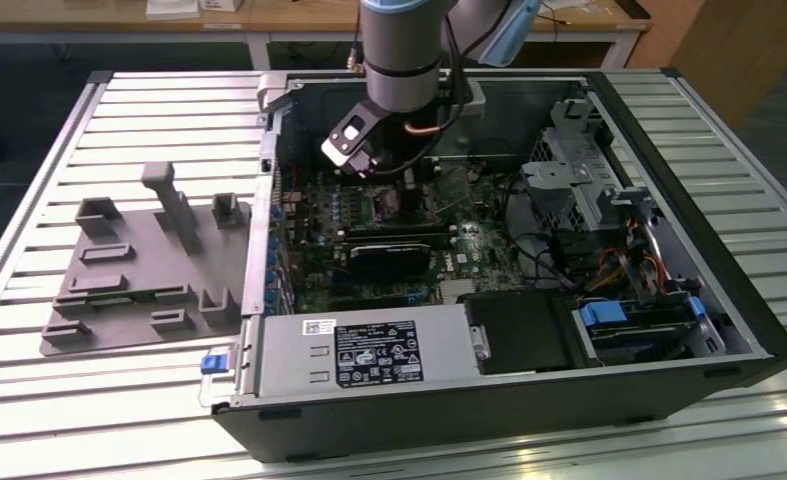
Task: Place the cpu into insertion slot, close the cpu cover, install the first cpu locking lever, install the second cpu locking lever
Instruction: 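Place the cpu into insertion slot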
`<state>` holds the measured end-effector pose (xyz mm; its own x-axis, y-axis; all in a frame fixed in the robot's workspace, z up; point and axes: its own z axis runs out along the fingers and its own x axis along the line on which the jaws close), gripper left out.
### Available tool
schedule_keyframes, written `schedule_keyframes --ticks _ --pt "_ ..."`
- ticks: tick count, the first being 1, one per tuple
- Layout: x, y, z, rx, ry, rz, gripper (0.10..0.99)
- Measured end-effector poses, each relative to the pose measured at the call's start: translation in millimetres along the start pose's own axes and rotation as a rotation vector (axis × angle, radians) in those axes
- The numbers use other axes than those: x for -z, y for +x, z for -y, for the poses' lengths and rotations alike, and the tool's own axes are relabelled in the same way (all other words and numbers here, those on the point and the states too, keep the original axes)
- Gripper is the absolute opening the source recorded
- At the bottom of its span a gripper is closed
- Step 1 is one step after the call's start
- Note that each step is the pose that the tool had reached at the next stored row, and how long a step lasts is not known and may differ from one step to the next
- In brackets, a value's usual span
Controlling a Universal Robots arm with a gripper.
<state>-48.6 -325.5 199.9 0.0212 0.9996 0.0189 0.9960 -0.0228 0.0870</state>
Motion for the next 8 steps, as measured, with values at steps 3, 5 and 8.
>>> schedule_keyframes --ticks 3,5,8 --pt "-2.3 0.8 1.3 -0.002 0.000 0.0001 0.537" --pt "-3.4 1.3 1.5 -0.002 0.000 0.0002 0.537" --pt "-4.6 2.1 1.7 -0.002 0.000 0.0002 0.537"
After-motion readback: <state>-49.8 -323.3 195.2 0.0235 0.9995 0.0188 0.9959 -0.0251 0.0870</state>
